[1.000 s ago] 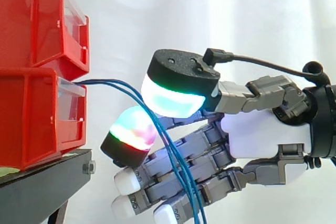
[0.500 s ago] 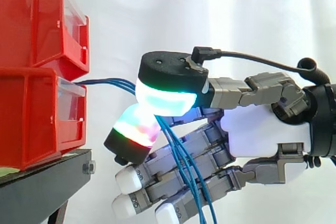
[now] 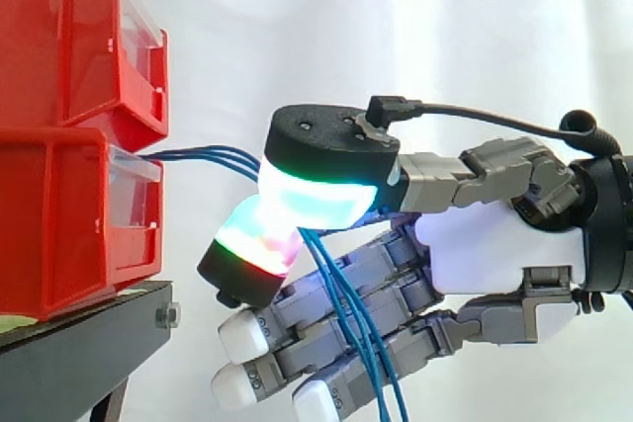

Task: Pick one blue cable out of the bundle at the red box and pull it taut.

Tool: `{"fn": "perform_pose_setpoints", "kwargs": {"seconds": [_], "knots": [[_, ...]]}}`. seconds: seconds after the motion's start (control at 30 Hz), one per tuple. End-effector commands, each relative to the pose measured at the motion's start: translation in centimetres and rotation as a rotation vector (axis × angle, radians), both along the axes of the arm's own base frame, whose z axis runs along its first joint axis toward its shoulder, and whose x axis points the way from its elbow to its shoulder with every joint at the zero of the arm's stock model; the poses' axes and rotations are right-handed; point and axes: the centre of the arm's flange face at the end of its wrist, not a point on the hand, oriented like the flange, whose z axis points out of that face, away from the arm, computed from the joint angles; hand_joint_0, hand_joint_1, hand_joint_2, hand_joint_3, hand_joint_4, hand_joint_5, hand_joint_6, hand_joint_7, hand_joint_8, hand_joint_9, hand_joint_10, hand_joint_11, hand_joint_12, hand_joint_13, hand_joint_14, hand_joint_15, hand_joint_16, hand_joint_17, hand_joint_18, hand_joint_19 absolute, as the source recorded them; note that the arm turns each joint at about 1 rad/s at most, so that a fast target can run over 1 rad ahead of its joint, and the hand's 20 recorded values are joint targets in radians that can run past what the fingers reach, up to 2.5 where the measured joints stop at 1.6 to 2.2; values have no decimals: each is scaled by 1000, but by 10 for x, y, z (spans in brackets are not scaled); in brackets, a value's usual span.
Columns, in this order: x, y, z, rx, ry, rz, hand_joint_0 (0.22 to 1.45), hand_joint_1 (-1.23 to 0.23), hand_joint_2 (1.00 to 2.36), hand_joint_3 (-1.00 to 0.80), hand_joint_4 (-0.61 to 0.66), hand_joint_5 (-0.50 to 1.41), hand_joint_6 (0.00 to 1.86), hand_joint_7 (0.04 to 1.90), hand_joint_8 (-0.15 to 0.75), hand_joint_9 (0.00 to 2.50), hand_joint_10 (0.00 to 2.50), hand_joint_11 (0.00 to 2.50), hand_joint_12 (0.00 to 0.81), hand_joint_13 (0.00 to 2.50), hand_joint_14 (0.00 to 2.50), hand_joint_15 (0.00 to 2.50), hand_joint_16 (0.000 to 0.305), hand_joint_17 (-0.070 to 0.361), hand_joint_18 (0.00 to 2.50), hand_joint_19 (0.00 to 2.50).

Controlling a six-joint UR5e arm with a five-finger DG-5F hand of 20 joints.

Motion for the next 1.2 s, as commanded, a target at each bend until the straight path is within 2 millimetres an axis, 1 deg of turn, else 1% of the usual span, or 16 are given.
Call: {"fn": "perform_pose_setpoints", "kwargs": {"seconds": [0.0, 0.07, 0.2, 0.27, 0.4, 0.43, 0.47, 0.5, 0.53, 0.6, 0.63, 0.7, 0.77, 0.9, 0.93, 1.17], "knots": [[0, 0, 1, 1, 0, 0, 838, -915, 1005, -440, 31, -205, 892, 1147, 322, 724, 15, 641, 403, 598, 6, 188, 54, 122, 723, 317], [1, 0, 1, 2, -1, 0, 842, -927, 1003, -463, 26, -204, 889, 1137, 313, 706, 13, 646, 397, 587, 6, 183, 53, 120, 714, 296], [0, 0, 1, 1, 4, 0, 843, -935, 1004, -445, 11, -204, 887, 1131, 304, 706, 16, 724, 390, 578, 6, 186, 52, 117, 697, 274], [1, 0, 2, 2, 2, 0, 842, -940, 1004, -442, 6, -206, 884, 1131, 298, 712, 13, 847, 391, 569, 6, 191, 52, 116, 680, 258], [1, 0, 3, 2, 2, 0, 833, -955, 1003, -460, 8, -213, 882, 1126, 298, 705, 16, 920, 391, 550, 7, 179, 52, 116, 671, 237], [1, 0, 3, 2, 2, 0, 813, -977, 1001, -490, 16, -218, 881, 1122, 295, 680, 17, 921, 393, 545, 5, 175, 53, 118, 678, 221], [1, 0, 5, 2, -1, 0, 756, -1001, 1000, -500, 32, -222, 881, 1111, 298, 662, 14, 917, 395, 537, 6, 181, 53, 119, 690, 210], [1, 0, 5, 2, -1, 0, 728, -1009, 1000, -500, 35, -223, 880, 1108, 298, 660, 17, 919, 396, 536, 6, 185, 53, 120, 687, 217], [1, 0, 5, 2, -1, 0, 646, -1011, 1000, -500, 45, -228, 876, 1102, 306, 653, 15, 918, 403, 521, 6, 198, 54, 122, 671, 262], [2, 0, 7, 4, -4, 0, 554, -978, 1000, -500, 69, -227, 873, 1091, 316, 664, 17, 929, 411, 526, 6, 205, 56, 126, 674, 291], [2, 0, 8, 3, -5, 0, 504, -920, 1000, -500, 91, -218, 868, 1071, 354, 741, 14, 950, 427, 542, 6, 211, 59, 132, 692, 320], [1, 0, 12, 4, -8, 0, 496, -892, 1000, -500, 104, -204, 859, 1067, 354, 751, 15, 933, 436, 571, 7, 224, 60, 135, 714, 332], [1, 0, 12, 4, -8, -2, 480, -798, 1000, -500, 128, -183, 843, 1072, 371, 793, 13, 910, 446, 599, 7, 231, 62, 139, 741, 344], [0, 0, 13, 2, -1, 0, 485, -732, 1000, -500, 117, -172, 831, 1072, 375, 833, 14, 894, 443, 625, 7, 230, 61, 138, 761, 355], [-1, 0, 12, 2, 2, 0, 499, -685, 1000, -500, 113, -167, 824, 1063, 370, 836, 15, 879, 437, 623, 6, 229, 61, 137, 760, 361], [-1, 0, 10, 0, 11, 0, 531, -635, 1000, -500, 97, -154, 803, 1097, 362, 865, 15, 857, 429, 641, 7, 240, 58, 131, 757, 378]]}}
